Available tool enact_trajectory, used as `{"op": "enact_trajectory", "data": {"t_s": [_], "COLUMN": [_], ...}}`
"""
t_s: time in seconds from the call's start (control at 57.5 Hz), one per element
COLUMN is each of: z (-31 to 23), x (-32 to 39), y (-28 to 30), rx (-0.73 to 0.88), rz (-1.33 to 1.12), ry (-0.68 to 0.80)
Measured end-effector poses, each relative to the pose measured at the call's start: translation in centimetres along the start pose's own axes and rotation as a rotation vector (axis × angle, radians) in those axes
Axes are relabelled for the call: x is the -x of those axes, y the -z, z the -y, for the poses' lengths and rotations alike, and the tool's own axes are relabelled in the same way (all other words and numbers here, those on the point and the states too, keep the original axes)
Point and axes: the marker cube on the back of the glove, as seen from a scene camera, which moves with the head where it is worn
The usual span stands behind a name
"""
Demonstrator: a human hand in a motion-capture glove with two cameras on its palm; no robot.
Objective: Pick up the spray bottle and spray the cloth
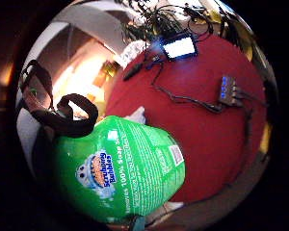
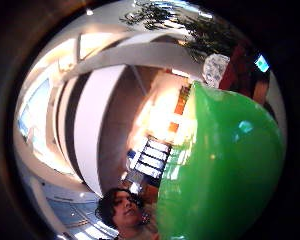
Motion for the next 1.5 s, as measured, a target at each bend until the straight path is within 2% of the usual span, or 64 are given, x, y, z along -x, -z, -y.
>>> {"op": "enact_trajectory", "data": {"t_s": [0.122,0.366,0.783,0.922,1.044,1.392,1.497], "z": [-0.4,-2.3,-3.7,-3.4,-2.1,2.8,4.3], "x": [3.0,3.2,-2.5,-2.6,-0.3,8.7,10.3], "y": [-0.4,-5.8,-13.1,-13.4,-13.0,-12.6,-14.5], "rx": [0.336,0.801,1.046,1.043,0.946,0.524,0.382], "rz": [-0.35,-0.885,-1.191,-1.182,-1.089,-0.543,-0.252], "ry": [-0.081,-0.265,-0.402,-0.415,-0.358,0.053,0.169]}}
